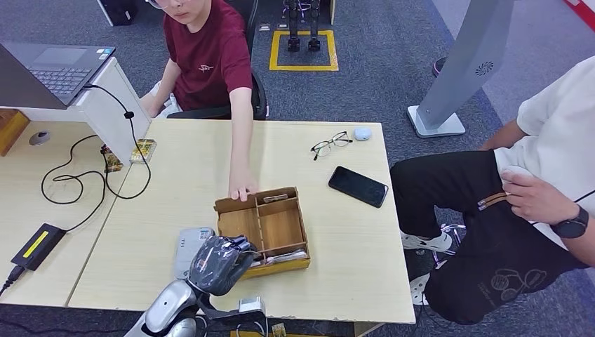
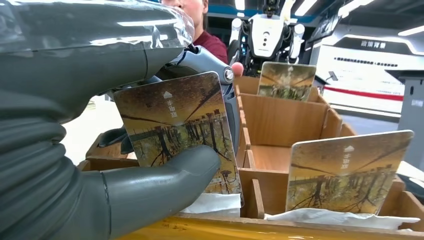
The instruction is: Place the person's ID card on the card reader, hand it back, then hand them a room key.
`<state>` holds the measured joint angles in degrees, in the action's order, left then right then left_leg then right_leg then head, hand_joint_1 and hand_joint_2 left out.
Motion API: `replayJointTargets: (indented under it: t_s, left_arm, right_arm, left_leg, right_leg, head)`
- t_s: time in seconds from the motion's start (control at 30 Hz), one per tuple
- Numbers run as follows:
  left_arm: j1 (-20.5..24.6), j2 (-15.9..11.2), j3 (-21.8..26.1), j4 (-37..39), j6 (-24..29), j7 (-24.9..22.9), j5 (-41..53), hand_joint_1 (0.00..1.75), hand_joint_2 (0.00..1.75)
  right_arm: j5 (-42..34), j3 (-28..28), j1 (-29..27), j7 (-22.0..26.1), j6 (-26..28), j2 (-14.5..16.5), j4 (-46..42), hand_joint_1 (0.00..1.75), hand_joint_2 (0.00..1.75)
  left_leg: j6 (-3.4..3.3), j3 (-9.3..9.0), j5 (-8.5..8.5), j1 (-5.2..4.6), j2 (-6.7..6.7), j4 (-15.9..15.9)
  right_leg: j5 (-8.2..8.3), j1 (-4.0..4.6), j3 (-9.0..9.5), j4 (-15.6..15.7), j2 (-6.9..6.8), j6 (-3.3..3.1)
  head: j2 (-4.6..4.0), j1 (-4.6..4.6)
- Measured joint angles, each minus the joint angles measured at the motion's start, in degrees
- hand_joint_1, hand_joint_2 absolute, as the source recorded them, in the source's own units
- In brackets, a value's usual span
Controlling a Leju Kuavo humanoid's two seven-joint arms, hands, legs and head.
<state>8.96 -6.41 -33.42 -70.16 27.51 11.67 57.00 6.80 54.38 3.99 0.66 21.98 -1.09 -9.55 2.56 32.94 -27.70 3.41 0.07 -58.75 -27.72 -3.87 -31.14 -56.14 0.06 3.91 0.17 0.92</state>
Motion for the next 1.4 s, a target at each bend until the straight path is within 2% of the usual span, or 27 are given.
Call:
replayJointTargets:
  t_s: [1.0, 1.4]
  left_arm:
    - [-0.26, -0.32, 0.05, -3.19, 1.07, 0.98, -1.65, 1.75, 1.75]
    - [1.15, -0.78, 3.03, -4.43, 3.32, -0.22, -1.63, 1.75, 1.75]
  right_arm:
    - [0.01, -0.24, -0.03, 0.19, 0.07, 0.00, 0.00, 0.00, 1.75]
    - [0.13, -0.24, -0.06, 0.35, 0.14, 0.00, 0.00, 0.00, 1.75]
  left_leg:
    - [0.03, -0.01, 0.06, 0.00, -0.01, 0.00]
    - [0.03, -0.01, 0.07, 0.00, -0.01, 0.00]
  right_leg:
    - [0.03, 0.00, 0.02, 0.00, -0.01, 0.00]
    - [0.03, 0.00, 0.02, 0.00, 0.00, -0.01]
  head:
    - [0.00, 0.00]
    - [0.00, 0.00]
